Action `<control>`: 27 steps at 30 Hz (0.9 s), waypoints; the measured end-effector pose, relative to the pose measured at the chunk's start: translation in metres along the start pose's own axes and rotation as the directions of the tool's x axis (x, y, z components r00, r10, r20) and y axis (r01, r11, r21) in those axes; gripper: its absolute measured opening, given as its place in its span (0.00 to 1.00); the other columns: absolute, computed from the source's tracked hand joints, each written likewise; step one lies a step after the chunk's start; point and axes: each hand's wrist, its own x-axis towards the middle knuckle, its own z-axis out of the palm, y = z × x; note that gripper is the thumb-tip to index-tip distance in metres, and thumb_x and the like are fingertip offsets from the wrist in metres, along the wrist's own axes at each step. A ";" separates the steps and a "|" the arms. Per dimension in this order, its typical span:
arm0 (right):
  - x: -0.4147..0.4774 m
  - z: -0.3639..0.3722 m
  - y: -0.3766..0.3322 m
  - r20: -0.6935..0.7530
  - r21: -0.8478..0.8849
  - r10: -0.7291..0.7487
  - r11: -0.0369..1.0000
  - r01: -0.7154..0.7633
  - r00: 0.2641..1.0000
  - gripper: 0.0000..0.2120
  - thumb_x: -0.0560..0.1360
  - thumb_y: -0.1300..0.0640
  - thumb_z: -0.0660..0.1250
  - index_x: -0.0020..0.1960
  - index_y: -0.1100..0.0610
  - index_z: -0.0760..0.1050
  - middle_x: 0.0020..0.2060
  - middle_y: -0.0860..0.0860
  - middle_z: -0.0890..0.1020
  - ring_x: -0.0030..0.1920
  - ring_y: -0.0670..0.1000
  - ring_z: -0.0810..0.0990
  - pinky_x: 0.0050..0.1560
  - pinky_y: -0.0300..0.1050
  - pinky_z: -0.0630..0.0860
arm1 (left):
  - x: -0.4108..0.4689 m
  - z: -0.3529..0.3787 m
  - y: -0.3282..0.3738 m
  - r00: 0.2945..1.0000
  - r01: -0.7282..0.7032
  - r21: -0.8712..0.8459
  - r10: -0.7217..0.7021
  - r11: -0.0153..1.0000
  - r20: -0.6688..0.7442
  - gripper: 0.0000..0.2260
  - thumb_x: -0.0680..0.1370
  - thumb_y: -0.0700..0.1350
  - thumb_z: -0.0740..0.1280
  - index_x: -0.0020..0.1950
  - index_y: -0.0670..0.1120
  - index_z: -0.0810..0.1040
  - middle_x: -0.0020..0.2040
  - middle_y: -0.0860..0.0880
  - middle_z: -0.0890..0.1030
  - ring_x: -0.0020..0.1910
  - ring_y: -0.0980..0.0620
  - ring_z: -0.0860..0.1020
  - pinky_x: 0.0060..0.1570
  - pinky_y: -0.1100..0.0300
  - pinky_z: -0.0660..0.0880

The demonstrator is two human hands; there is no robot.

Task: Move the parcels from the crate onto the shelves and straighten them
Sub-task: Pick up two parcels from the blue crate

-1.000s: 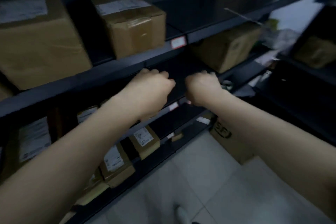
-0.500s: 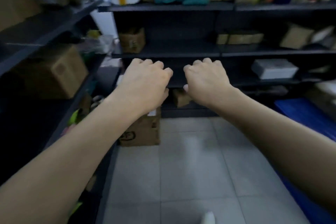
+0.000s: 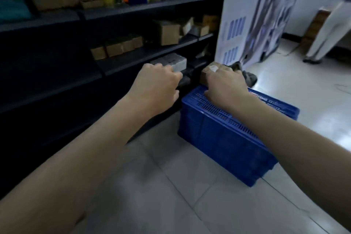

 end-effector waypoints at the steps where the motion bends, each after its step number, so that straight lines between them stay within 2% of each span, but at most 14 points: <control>1: 0.011 0.006 0.016 0.013 -0.010 0.036 0.999 -0.036 0.999 0.02 0.76 0.57 0.65 0.48 0.56 0.74 0.54 0.58 0.79 0.57 0.60 0.75 0.50 0.50 0.67 | 0.022 0.007 0.003 1.000 -0.029 -0.023 0.029 0.999 -0.008 0.17 0.79 0.53 0.60 0.65 0.48 0.72 0.60 0.47 0.77 0.58 0.45 0.75 0.55 0.51 0.70; 3: 0.033 0.021 0.045 0.024 -0.019 0.110 0.994 -0.109 0.994 0.02 0.76 0.57 0.65 0.46 0.55 0.73 0.53 0.58 0.80 0.56 0.60 0.75 0.52 0.51 0.69 | 0.064 0.023 0.005 0.997 -0.080 -0.065 0.079 0.995 -0.022 0.16 0.79 0.52 0.60 0.64 0.47 0.73 0.59 0.47 0.77 0.58 0.45 0.75 0.56 0.51 0.69; 6: 0.070 0.045 0.078 0.041 0.001 0.189 0.982 -0.189 0.981 0.10 0.77 0.53 0.63 0.54 0.58 0.76 0.52 0.58 0.80 0.53 0.60 0.76 0.47 0.50 0.68 | 0.123 0.052 -0.001 0.991 -0.127 -0.100 0.123 0.987 -0.043 0.15 0.79 0.51 0.61 0.62 0.46 0.74 0.57 0.47 0.78 0.57 0.45 0.75 0.55 0.51 0.70; 9: 0.114 0.069 0.103 0.069 0.113 0.270 0.954 -0.277 0.960 0.15 0.76 0.49 0.65 0.56 0.57 0.77 0.50 0.57 0.81 0.51 0.59 0.78 0.47 0.49 0.74 | 0.179 0.081 -0.010 0.987 -0.162 -0.150 0.158 0.975 -0.036 0.14 0.78 0.51 0.61 0.60 0.46 0.75 0.56 0.46 0.78 0.56 0.44 0.76 0.55 0.51 0.69; 12: 0.163 0.088 0.124 0.099 0.142 0.357 0.919 -0.369 0.929 0.16 0.75 0.48 0.66 0.58 0.55 0.78 0.51 0.56 0.81 0.52 0.59 0.78 0.50 0.51 0.77 | 0.237 0.107 -0.026 0.977 -0.210 -0.189 0.200 0.959 -0.071 0.14 0.78 0.50 0.61 0.60 0.45 0.75 0.56 0.45 0.78 0.55 0.44 0.76 0.56 0.50 0.69; 17: 0.236 0.116 0.154 0.107 0.174 0.468 0.860 -0.480 0.877 0.16 0.75 0.48 0.67 0.58 0.55 0.76 0.51 0.57 0.80 0.51 0.59 0.77 0.47 0.49 0.76 | 0.336 0.143 -0.050 0.965 -0.261 -0.260 0.250 0.930 -0.074 0.16 0.78 0.51 0.62 0.61 0.45 0.76 0.57 0.46 0.78 0.56 0.44 0.75 0.57 0.49 0.70; 22: 0.295 0.155 0.190 0.155 0.216 0.533 0.803 -0.555 0.832 0.17 0.76 0.49 0.66 0.60 0.57 0.75 0.53 0.58 0.79 0.53 0.60 0.77 0.50 0.52 0.75 | 0.426 0.195 -0.046 0.956 -0.283 -0.330 0.293 0.900 -0.023 0.17 0.77 0.52 0.63 0.62 0.46 0.75 0.56 0.46 0.78 0.55 0.45 0.75 0.56 0.49 0.71; 27: 0.369 0.209 0.246 0.209 0.247 0.536 0.780 -0.575 0.818 0.16 0.76 0.48 0.66 0.57 0.59 0.75 0.51 0.57 0.79 0.50 0.59 0.77 0.45 0.49 0.74 | 0.521 0.247 -0.028 0.951 -0.264 -0.345 0.304 0.900 0.063 0.16 0.78 0.52 0.62 0.63 0.46 0.74 0.58 0.45 0.77 0.56 0.44 0.75 0.56 0.50 0.69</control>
